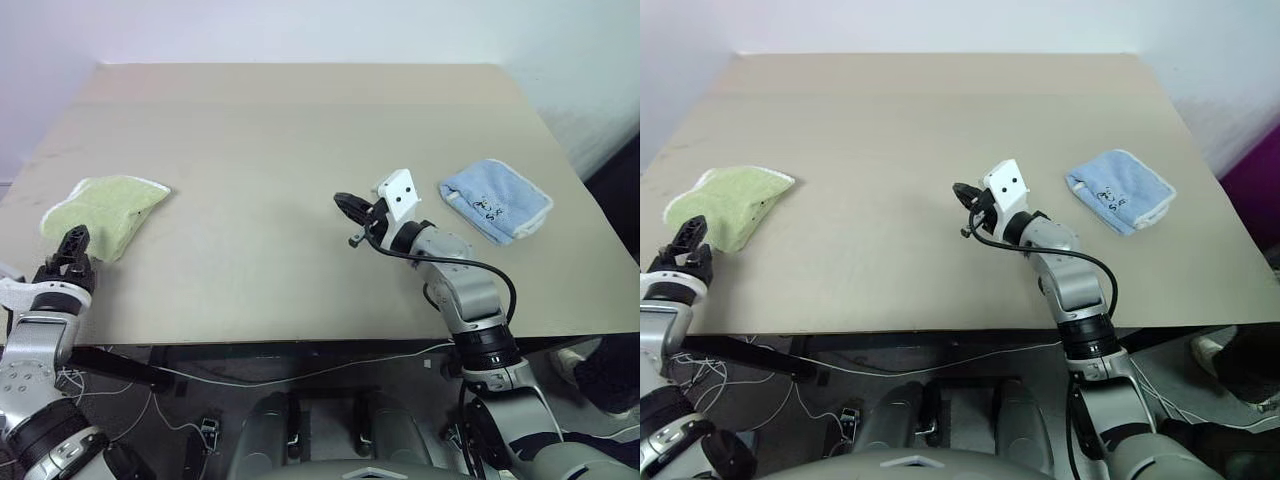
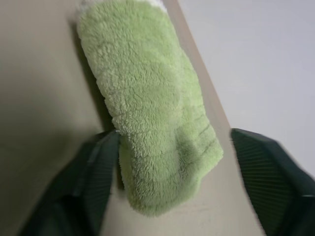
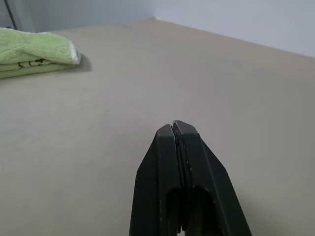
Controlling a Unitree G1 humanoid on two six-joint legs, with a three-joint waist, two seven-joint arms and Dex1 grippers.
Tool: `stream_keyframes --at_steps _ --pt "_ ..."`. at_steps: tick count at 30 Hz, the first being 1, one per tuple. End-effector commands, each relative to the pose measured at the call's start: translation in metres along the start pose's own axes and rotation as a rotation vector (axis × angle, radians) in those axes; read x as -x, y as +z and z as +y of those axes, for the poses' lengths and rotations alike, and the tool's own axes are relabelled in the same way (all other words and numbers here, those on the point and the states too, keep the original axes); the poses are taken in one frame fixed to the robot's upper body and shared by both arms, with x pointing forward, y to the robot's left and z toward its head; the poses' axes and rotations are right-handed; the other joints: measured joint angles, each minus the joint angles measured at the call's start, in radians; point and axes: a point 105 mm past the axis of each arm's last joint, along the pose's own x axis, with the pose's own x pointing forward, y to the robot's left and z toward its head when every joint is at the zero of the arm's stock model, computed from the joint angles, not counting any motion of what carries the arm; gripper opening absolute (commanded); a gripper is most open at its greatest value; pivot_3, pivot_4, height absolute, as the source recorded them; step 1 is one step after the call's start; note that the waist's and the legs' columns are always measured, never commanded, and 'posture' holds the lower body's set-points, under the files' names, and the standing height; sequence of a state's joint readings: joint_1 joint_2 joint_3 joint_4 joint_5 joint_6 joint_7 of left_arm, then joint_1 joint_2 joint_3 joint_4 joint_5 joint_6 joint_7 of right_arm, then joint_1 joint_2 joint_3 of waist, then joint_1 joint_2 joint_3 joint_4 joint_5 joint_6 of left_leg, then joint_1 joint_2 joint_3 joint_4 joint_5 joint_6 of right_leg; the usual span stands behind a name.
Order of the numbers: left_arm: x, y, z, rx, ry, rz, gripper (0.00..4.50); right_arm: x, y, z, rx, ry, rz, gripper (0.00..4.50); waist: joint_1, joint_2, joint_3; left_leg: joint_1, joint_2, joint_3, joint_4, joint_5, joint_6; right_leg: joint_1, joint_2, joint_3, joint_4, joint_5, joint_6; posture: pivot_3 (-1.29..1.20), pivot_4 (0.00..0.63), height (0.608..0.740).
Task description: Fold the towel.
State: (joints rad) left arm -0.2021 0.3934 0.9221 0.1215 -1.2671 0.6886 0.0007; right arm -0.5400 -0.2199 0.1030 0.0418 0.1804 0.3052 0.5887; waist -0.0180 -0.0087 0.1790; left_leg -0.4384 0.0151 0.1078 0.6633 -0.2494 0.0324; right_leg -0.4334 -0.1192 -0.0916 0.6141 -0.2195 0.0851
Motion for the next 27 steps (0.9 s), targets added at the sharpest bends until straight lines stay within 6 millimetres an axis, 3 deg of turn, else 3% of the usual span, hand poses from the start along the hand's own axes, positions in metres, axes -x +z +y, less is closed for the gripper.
stream_keyframes --at_steps 1,5,10,12,17,22,27 --pt "0.009 0.011 -0.008 0.001 -0.029 -0.042 4.46 -0.007 0.015 0.005 0.021 0.028 -0.055 0.0 0.0 0.0 0.0 0.0 0.0 0.0 0.0 0.0 0.0 0.0 0.0 0.0 0.0 0.0 0.0 0.0 0.15 0.74" --pt "0.022 0.006 -0.007 0.003 -0.011 -0.027 4.46 -0.01 0.015 0.008 0.012 0.05 -0.056 0.0 0.0 0.0 0.0 -0.001 0.0 0.0 0.0 0.0 0.0 -0.001 0.0 0.0 0.0 0.0 0.0 0.0 0.15 0.74" --pt "0.03 -0.032 -0.032 -0.211 -0.076 0.124 4.46 -0.015 0.015 0.006 -0.012 0.046 -0.059 0.0 0.004 0.0 0.0 -0.003 0.0 0.0 0.0 0.0 0.0 -0.004 -0.001 0.001 0.0 -0.001 -0.003 0.0 0.15 0.74" --pt "0.028 -0.058 -0.051 -0.424 -0.144 0.205 4.46 -0.013 0.012 0.0 -0.019 0.026 -0.054 0.0 0.006 0.0 0.0 -0.003 0.0 0.0 0.0 0.0 0.0 -0.005 0.0 0.001 0.0 0.0 -0.005 0.0 0.15 0.74" --pt "0.009 -0.09 -0.095 -0.809 -0.379 0.2 4.46 -0.002 0.006 -0.017 -0.021 -0.06 -0.037 0.0 0.006 0.0 0.0 -0.005 0.0 0.001 -0.001 0.0 0.0 -0.007 0.001 0.001 0.0 0.0 -0.006 0.0 0.15 0.74" --pt "-0.004 -0.116 -0.111 -1.014 -0.566 0.229 4.46 0.016 -0.013 -0.029 0.014 -0.154 0.014 0.0 0.001 0.001 -0.001 -0.006 0.0 0.003 -0.003 0.001 -0.002 -0.008 0.002 0.001 0.0 0.001 -0.005 0.0 0.15 0.74" --pt "-0.014 -0.123 -0.107 -1.033 -0.629 0.263 4.46 0.036 -0.019 -0.036 0.039 -0.204 0.031 0.0 -0.002 0.002 0.0 -0.006 0.001 0.005 -0.004 0.003 0.0 -0.009 0.006 0.002 0.0 0.002 -0.003 0.0 0.15 0.74"
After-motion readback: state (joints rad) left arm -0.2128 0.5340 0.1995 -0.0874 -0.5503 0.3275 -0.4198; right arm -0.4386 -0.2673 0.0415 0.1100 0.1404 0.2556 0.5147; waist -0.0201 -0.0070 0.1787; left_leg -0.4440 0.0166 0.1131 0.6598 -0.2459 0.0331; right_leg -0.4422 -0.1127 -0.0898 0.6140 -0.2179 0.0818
